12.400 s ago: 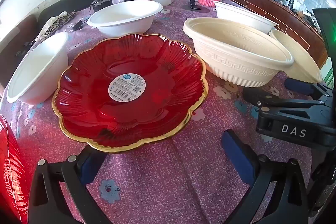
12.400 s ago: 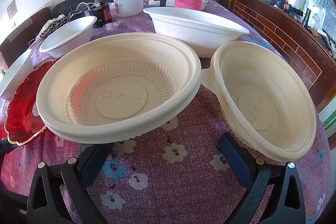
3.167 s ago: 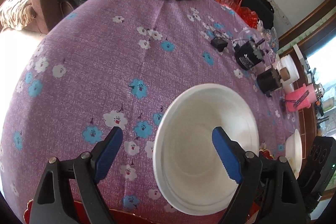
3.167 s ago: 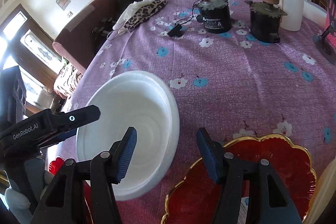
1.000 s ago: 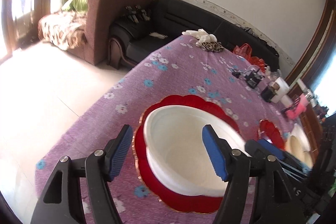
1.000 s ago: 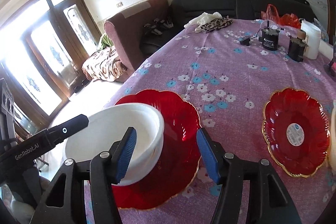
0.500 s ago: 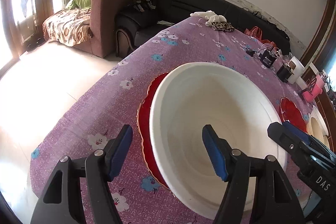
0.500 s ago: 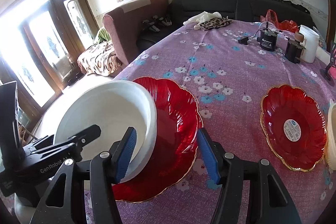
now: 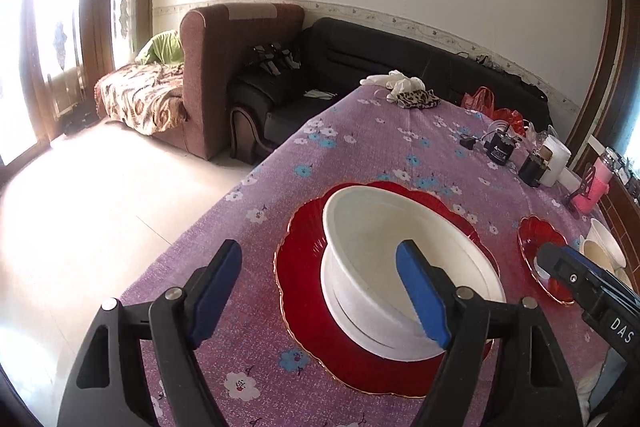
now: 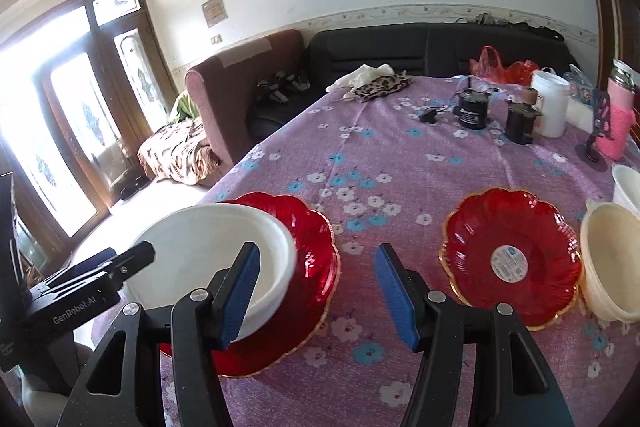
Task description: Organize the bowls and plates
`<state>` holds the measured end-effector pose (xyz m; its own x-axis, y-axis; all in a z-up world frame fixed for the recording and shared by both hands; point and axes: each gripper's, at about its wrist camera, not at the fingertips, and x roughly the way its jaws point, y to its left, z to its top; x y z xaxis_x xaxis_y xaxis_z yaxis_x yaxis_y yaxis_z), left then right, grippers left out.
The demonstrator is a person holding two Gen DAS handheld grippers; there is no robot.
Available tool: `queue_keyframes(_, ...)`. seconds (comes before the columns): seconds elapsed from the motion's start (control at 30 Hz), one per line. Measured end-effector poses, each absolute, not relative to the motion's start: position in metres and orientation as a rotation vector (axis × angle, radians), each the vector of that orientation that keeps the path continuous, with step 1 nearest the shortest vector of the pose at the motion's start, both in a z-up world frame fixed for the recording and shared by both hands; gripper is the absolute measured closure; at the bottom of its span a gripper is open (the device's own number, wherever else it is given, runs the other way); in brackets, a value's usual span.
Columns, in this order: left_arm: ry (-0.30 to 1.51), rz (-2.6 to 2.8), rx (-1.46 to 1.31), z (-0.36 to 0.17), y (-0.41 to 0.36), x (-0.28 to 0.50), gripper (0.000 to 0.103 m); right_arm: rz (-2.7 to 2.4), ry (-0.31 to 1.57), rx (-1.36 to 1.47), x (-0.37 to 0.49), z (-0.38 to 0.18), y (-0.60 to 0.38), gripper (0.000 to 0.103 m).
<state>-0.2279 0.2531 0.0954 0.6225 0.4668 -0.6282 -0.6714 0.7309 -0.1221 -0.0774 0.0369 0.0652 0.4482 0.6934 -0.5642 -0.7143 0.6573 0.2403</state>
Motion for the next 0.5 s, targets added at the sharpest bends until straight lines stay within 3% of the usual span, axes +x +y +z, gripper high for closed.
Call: queue_keyframes(0.5,0.713,0.709,-0.406,0.06,0.267,-0.211,0.025,0.861,0.709,-0.003,-0.077,0.057,0.017,0.038)
